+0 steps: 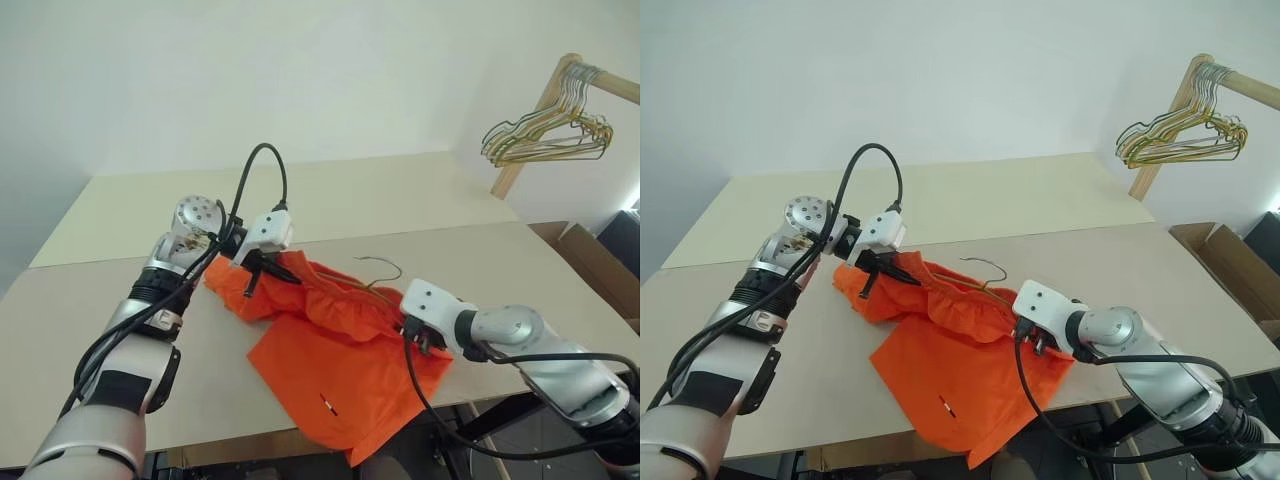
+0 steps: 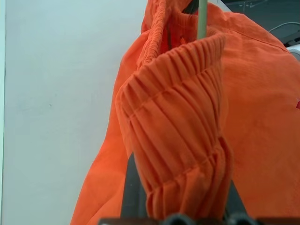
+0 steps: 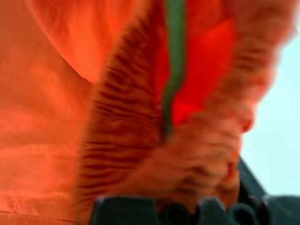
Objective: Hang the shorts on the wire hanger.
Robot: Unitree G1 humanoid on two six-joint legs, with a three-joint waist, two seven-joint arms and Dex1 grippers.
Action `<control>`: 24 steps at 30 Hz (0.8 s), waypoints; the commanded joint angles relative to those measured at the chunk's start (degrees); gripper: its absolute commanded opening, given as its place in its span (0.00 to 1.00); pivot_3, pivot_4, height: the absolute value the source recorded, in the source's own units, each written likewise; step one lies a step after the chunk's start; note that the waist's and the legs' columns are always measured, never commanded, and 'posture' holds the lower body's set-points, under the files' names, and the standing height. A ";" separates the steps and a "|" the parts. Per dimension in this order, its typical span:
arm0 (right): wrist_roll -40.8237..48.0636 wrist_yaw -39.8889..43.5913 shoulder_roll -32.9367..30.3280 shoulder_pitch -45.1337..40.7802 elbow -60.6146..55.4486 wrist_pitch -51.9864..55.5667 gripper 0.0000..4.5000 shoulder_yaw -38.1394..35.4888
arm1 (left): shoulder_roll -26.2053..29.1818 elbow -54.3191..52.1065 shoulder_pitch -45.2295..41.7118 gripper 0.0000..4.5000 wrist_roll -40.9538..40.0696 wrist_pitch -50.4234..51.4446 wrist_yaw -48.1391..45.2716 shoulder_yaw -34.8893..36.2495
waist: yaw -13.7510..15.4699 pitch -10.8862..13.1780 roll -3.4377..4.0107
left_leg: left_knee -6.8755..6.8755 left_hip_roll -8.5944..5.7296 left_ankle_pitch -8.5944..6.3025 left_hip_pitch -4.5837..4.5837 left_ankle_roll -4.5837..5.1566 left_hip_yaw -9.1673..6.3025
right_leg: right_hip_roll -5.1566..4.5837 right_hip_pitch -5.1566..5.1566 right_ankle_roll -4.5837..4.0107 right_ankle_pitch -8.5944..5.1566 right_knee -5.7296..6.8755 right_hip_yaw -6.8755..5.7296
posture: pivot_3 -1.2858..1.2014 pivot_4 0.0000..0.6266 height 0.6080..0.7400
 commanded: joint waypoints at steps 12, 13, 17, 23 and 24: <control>14.96 18.81 -2.92 -5.42 0.07 1.74 0.00 -13.91 | 2.27 -2.92 0.11 0.07 -4.56 -0.13 -0.28 0.88 | 0.01 0.00 0.00 | -0.01 0.02 0.00 0.02 0.00 -0.01 | -0.01 0.03 0.00 0.00 0.00 -0.01 | 0.46 0.00 1.00; 16.71 20.62 -3.62 -6.20 0.38 2.49 0.00 -14.88 | 2.92 -3.56 0.15 0.15 -6.22 0.40 -0.28 0.31 | -0.03 0.00 0.00 | 0.00 0.02 0.00 0.03 0.00 -0.01 | -0.01 0.03 0.00 0.00 0.00 -0.01 | 0.46 0.00 1.00; 20.26 25.42 -6.31 -8.11 1.98 3.62 0.00 -16.50 | 3.91 -5.65 0.14 0.41 -11.02 3.01 -0.28 0.45 | 0.00 0.00 0.00 | -0.03 0.07 0.00 0.05 0.01 -0.03 | -0.01 0.04 0.00 0.00 0.00 -0.02 | 0.46 0.00 1.00; 22.06 28.74 -8.69 -8.96 3.37 3.55 0.00 -16.98 | 3.64 -6.71 -0.06 0.84 -12.83 4.87 -0.28 2.53 | 0.29 0.00 0.00 | -0.01 0.03 0.00 0.03 0.01 -0.03 | -0.06 0.04 0.00 0.00 -0.01 -0.03 | 0.47 0.00 1.00; 22.34 28.88 -8.87 -9.01 3.48 3.59 0.00 -16.97 | 3.72 -6.92 0.00 0.88 -12.98 5.06 -0.28 2.53 | 0.26 0.00 0.00 | -0.01 0.04 0.00 0.03 0.01 -0.03 | -0.06 0.04 0.00 0.00 -0.01 -0.03 | 0.47 0.00 1.00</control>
